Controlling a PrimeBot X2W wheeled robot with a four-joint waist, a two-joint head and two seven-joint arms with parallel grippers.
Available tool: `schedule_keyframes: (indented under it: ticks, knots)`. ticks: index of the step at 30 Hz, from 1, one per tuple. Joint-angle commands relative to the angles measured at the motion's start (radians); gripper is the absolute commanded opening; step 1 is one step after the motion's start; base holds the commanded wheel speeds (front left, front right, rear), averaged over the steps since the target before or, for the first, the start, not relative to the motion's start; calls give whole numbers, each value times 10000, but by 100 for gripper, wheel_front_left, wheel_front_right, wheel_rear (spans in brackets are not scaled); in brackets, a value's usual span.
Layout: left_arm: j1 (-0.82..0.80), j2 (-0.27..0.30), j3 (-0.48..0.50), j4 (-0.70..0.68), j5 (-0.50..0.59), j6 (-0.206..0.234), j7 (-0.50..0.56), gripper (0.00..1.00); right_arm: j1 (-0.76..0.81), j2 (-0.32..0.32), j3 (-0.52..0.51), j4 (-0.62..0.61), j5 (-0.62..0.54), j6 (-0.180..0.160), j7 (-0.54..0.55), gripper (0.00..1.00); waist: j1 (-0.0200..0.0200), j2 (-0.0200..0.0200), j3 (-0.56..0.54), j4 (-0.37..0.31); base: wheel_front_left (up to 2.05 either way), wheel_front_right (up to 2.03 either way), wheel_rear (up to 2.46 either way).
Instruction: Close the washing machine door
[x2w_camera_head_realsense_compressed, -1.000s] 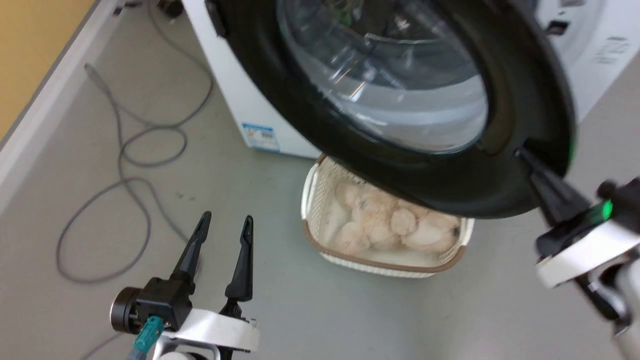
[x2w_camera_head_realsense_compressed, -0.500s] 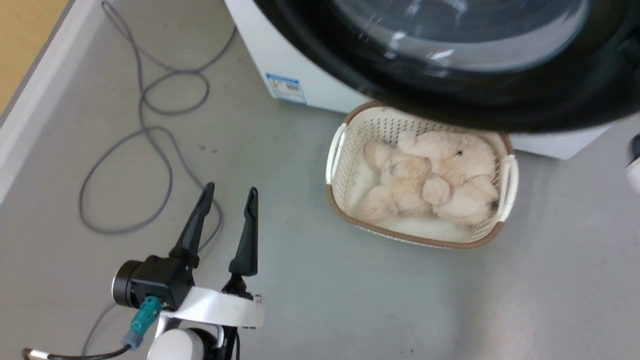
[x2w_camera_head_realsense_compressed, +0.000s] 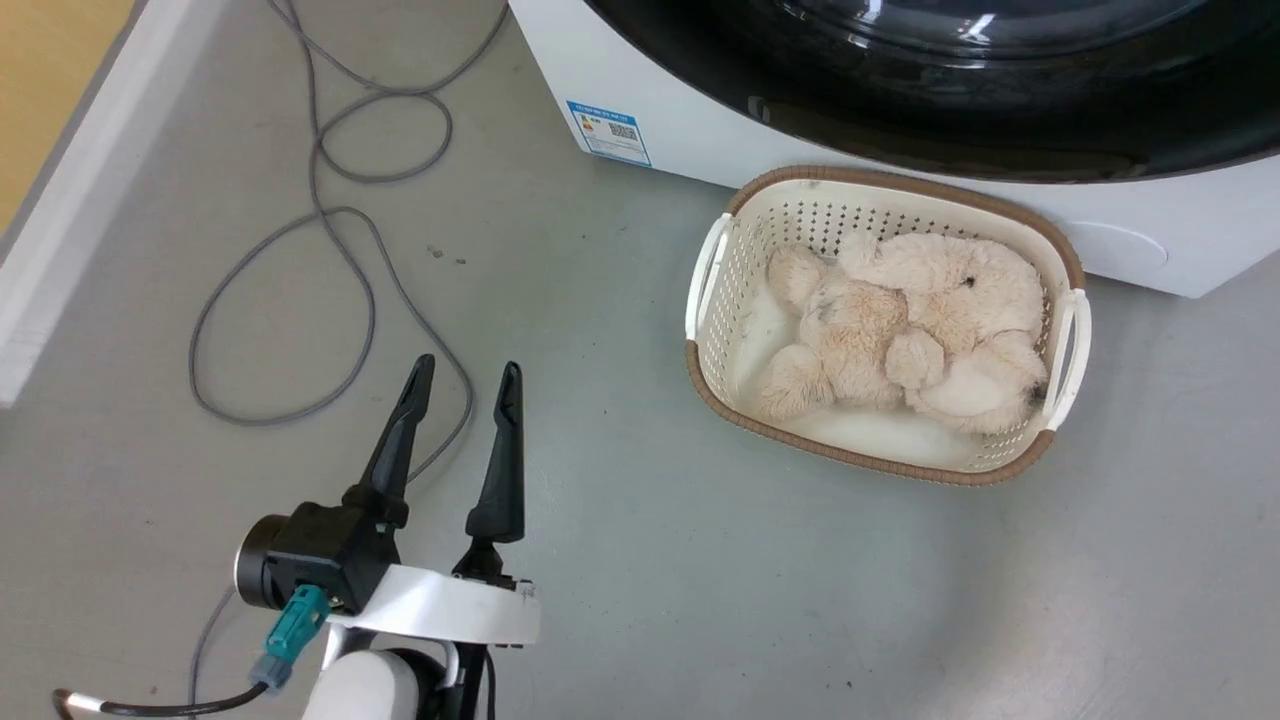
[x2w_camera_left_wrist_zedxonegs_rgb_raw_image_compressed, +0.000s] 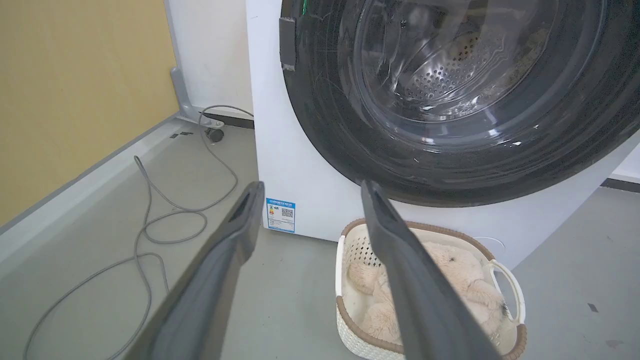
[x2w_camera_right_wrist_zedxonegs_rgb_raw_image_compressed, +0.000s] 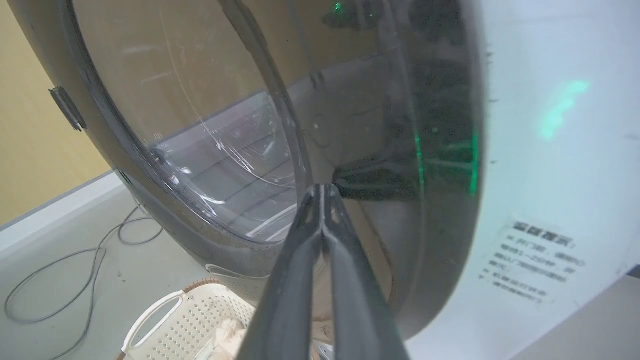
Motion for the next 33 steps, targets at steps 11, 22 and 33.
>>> schedule_keyframes:
  ticks: [11,22,33]
  knots:
    - [32,-14,159,169,85,24,-43,100,284,149,281,403,159,-172,-794,0,-1,0,-988,-437,0,0,0]
    - [573,-14,642,526,382,-267,-43,100,3122,1152,442,-849,-211,-172,-1997,0,-1,0,-2748,-1645,0,0,0]
    - [1060,-14,970,856,579,-536,-43,100,6489,3104,-1509,-2820,-1660,-172,-2131,0,-1,0,-3737,-2422,0,0,0]
